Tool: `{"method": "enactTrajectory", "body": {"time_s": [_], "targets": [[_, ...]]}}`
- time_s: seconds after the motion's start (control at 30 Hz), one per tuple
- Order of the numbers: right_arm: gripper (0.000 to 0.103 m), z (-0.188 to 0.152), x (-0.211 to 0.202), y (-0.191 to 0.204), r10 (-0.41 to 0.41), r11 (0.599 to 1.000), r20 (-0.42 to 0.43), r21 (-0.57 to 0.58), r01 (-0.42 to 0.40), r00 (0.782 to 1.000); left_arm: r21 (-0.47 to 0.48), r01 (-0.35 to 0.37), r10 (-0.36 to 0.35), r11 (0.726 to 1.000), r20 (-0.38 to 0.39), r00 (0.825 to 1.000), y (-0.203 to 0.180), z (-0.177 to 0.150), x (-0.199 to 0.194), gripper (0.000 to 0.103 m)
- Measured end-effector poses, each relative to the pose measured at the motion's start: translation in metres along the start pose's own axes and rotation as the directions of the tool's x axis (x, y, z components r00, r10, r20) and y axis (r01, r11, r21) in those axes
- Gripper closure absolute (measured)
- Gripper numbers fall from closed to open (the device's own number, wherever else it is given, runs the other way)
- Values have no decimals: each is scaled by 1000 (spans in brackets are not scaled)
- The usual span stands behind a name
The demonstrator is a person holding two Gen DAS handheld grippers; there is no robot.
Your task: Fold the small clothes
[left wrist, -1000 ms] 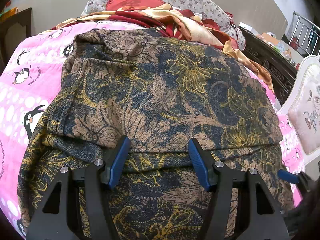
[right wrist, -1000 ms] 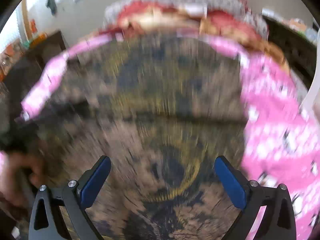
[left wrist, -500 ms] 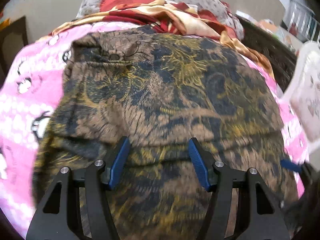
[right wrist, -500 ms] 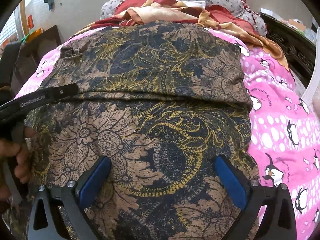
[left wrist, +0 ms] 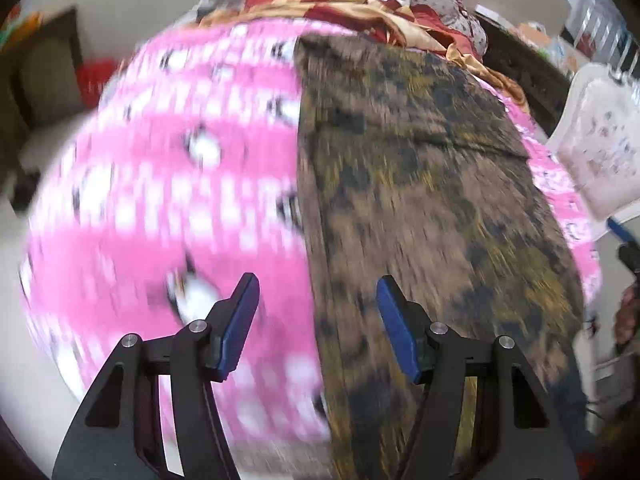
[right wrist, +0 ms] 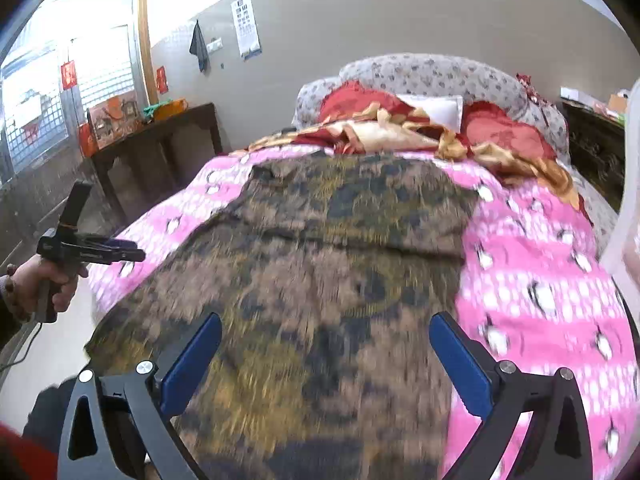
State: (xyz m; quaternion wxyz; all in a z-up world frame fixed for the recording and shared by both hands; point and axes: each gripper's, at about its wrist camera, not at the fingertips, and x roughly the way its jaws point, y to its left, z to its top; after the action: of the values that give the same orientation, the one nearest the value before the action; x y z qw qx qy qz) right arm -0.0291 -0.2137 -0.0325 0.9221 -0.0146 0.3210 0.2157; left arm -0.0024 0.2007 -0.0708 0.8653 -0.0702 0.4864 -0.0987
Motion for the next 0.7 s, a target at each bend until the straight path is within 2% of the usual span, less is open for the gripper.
{"method": "enactTrajectory", "body": {"time_s": [0.13,0.23,0.3,0.4,0.47,0.57,0.63,0.67,0.7], "targets": [[0,-21,-10,-6,-16,995,14,95,15,1000,-49,80,-81,996,-32,996,-4,-42,3,42],[0,-27,-5,-12,-11,989,18,146,9,1000,-120,127,-129,985,-7,992,1,-53,3,42],[0,-26,-3,-13,2,988,14,157,-5,1000,-196,172,-176,965,-3,984,8,-55,1,42],[0,-22,-8,-6,9,992,36,125,-13,999,-249,228,-239,941,-17,971,12,-65,-9,42],[0,-21,-14,-2,2,996,60,93,-7,998,-252,242,-261,937,-44,964,11,-74,-14,42],[0,-25,-15,0,-1,997,56,81,-4,998,-203,264,-276,943,-34,961,7,-80,-18,42],[0,-28,-13,-1,-11,997,46,79,8,999,-211,309,-323,928,-38,946,6,-78,-13,42],[0,-30,-12,-2,-21,997,33,78,18,999,-211,352,-369,912,-46,928,2,-76,-10,42],[0,-32,-13,-3,-30,997,26,75,28,999,-201,371,-389,907,-57,919,0,-75,-8,42]]}}
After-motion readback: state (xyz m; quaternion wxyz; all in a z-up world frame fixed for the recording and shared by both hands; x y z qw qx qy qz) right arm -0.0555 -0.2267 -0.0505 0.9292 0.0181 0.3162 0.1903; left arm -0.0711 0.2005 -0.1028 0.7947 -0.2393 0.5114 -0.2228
